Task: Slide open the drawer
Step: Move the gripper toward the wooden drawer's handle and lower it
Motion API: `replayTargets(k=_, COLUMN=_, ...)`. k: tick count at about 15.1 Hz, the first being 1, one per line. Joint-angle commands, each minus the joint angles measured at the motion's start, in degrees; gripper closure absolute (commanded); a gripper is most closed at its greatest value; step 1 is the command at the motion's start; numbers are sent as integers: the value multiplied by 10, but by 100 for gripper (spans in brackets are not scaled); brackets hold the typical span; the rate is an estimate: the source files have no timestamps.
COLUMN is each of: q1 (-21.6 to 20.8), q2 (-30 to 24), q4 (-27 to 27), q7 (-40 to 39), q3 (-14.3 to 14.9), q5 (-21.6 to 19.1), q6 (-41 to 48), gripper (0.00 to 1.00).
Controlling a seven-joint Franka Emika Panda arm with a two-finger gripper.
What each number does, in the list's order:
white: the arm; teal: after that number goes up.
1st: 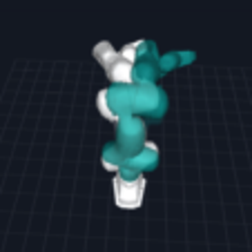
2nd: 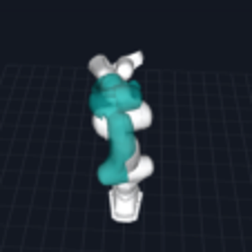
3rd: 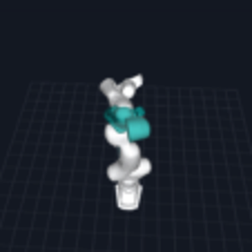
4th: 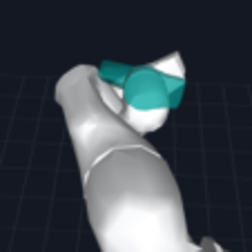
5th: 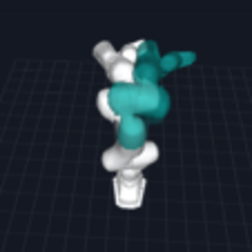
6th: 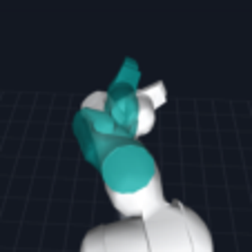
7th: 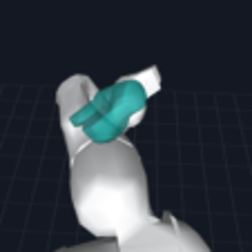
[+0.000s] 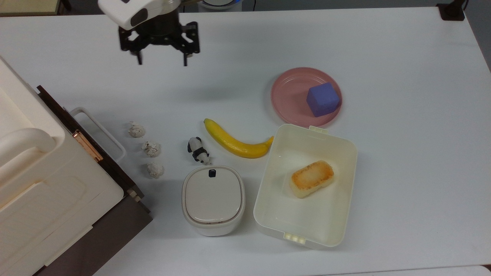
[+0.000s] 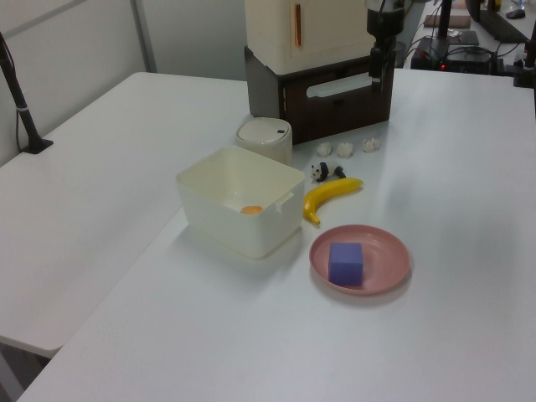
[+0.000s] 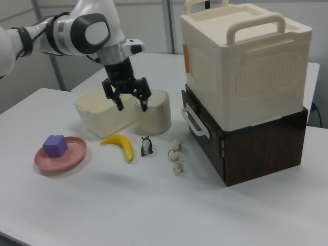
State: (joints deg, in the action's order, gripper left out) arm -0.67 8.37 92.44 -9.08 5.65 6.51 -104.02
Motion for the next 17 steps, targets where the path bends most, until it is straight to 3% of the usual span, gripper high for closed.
replayTargets(k=1, q1=41, q2=2, q4=6, q7=-189, q3=1, q5=13, q6=-52, gripper=5)
replayTargets(k=3, q1=52, q2=23, q4=6, q7=-248, q3=1, q5=25, q6=-98, gripper=11)
replayTargets(k=7, q1=71, q2=71, q4=6, q7=-248, q3=1, q5=69, q6=-210, gripper=11)
replayTargets(k=12, q1=66, q2=109, q4=6, q7=-248, q3=-3, q5=106, q6=-233, gripper=25)
replayTargets(k=17, q1=67, q2=121, q4=6, q7=-248, q3=-3, q5=121, q6=-262, gripper=30)
